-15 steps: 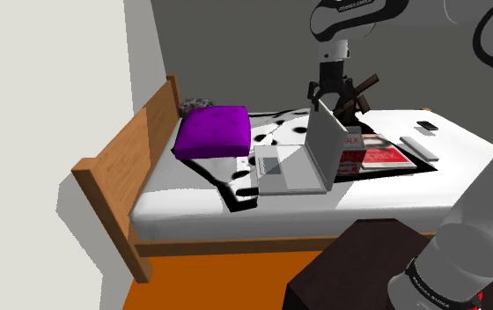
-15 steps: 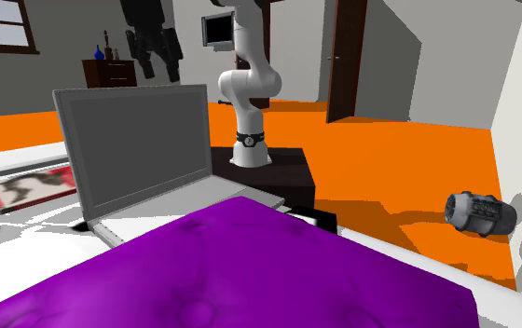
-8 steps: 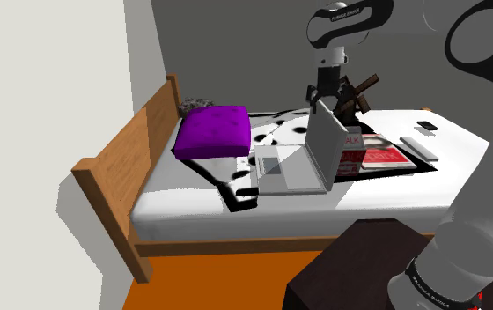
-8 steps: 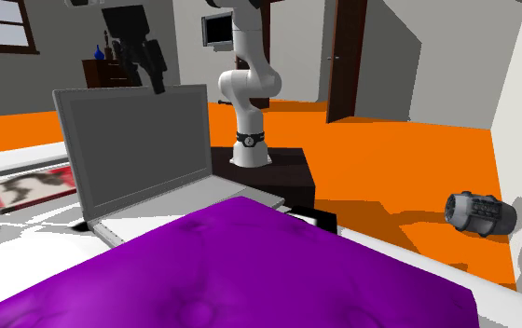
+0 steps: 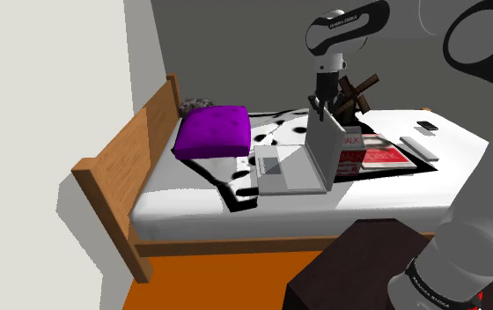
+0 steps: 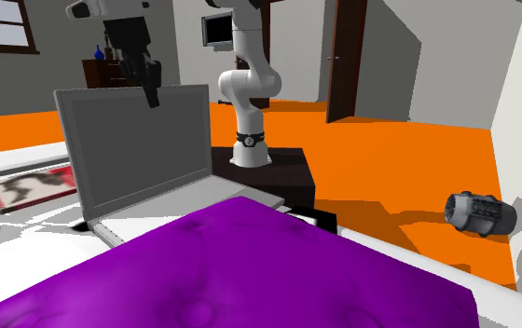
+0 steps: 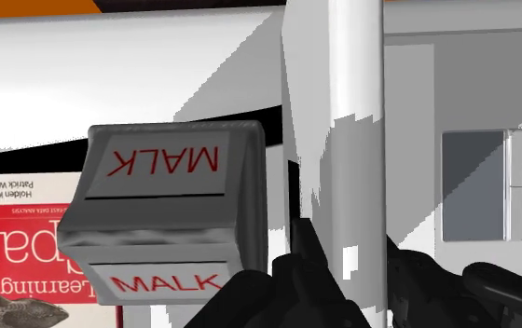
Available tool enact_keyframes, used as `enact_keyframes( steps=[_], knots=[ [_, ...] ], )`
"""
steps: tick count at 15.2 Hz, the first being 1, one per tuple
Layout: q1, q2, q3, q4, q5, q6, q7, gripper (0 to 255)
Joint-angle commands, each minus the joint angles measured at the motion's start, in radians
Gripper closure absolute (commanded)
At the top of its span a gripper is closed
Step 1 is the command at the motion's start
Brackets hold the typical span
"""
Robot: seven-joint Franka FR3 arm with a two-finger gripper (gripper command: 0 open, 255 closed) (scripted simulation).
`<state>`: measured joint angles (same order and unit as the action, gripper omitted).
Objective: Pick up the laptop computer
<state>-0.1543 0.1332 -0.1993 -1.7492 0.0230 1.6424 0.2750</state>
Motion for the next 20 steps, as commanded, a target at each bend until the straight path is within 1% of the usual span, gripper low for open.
enact_keyframes(
  steps=[1, 6, 20],
  knots=[
    [0.0, 0.0, -0.001, -0.001, -0.001, 0.0, 0.0, 255],
    [0.0, -0.001, -0.001, -0.002, -0.001, 0.0, 0.0, 255],
    [-0.003, -0.002, -0.002, 0.185, -0.002, -0.188, 0.0, 255]
  ],
)
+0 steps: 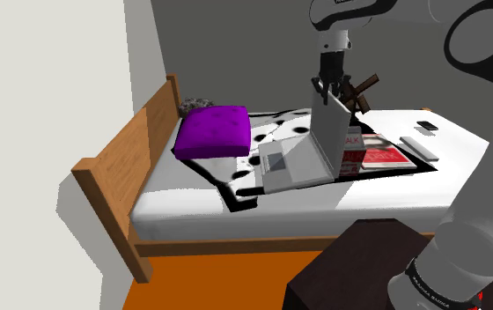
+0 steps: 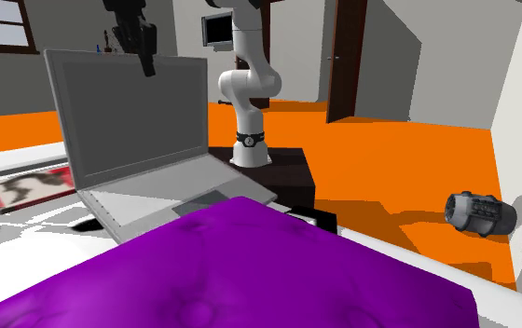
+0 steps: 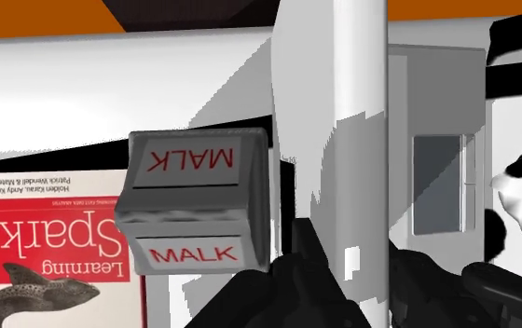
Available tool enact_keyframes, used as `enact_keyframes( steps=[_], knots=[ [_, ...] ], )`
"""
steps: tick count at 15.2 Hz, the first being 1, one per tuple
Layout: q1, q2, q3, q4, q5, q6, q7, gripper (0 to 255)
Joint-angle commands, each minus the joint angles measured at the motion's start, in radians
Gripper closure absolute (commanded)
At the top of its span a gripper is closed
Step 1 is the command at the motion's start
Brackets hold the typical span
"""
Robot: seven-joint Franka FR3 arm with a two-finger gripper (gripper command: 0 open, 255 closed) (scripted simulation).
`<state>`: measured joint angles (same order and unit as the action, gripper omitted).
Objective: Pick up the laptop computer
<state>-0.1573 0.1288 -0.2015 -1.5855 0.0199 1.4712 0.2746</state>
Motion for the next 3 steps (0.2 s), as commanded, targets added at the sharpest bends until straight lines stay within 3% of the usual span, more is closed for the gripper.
enact_keyframes(
  steps=[1, 3],
  knots=[
    [0.0, 0.004, 0.0, 0.037, 0.002, -0.031, 0.001, 255],
    [0.0, 0.004, 0.0, 0.039, 0.002, -0.033, 0.001, 255]
  ],
)
